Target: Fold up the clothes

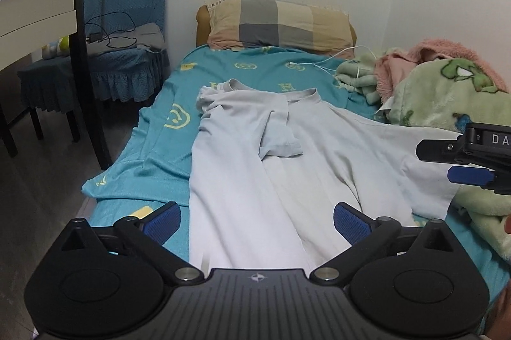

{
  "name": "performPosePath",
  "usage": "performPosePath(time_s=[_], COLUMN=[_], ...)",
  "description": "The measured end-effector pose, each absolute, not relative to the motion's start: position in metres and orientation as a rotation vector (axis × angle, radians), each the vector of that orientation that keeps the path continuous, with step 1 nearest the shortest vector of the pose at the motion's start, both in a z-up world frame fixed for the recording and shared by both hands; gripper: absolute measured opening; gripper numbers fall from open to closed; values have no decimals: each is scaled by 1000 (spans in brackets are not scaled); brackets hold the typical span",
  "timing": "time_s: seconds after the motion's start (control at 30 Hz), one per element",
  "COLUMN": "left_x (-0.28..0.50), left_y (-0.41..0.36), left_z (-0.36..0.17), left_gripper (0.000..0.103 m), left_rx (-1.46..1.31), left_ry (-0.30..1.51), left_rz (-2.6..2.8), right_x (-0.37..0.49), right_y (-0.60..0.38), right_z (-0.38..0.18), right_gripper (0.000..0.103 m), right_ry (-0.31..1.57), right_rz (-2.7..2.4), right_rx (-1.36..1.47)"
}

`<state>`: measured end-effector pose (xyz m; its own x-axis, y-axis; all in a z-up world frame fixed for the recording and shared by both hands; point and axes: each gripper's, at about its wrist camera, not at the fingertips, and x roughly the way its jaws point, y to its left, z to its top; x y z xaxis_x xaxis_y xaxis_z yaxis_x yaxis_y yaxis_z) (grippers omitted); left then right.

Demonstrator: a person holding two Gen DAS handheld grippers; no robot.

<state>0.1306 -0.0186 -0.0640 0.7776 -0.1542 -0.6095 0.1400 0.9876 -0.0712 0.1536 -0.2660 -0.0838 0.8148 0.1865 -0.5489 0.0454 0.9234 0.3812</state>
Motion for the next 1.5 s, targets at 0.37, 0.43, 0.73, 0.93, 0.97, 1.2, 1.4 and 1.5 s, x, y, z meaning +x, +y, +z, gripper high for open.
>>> performPosePath(time_s=[0.37,0.43,0.73,0.93,0.97,1.2,1.4,1.5], left_x=[121,120,118,118,119,128,145,152], left_y=[-22,-22,-25,-21,-20,-18,-18,-18], left_z=[-68,-68,-70,-67,-67,-67,-73,-76], left_gripper=[103,103,103,103,103,103,103,103], left_rx=[-16,-19,-20,-39,-44,-81,-112,-129], left_ry=[647,643,641,633,633,634,653,666], left_rz=[-139,-139,-129,-115,-114,-125,-125,-122], right_x=[148,147,144,154,158,201,229,244], right_y=[-267,-269,-280,-347,-362,-453,-451,-442], right_z=[-79,-77,-62,-37,-35,-71,-108,-121], right_gripper=[78,78,78,78,78,78,75,51], right_ry=[608,600,563,531,527,589,672,706], right_rz=[74,75,71,10,-11,-160,-116,-115], right_rx=[376,384,360,407,428,550,509,446])
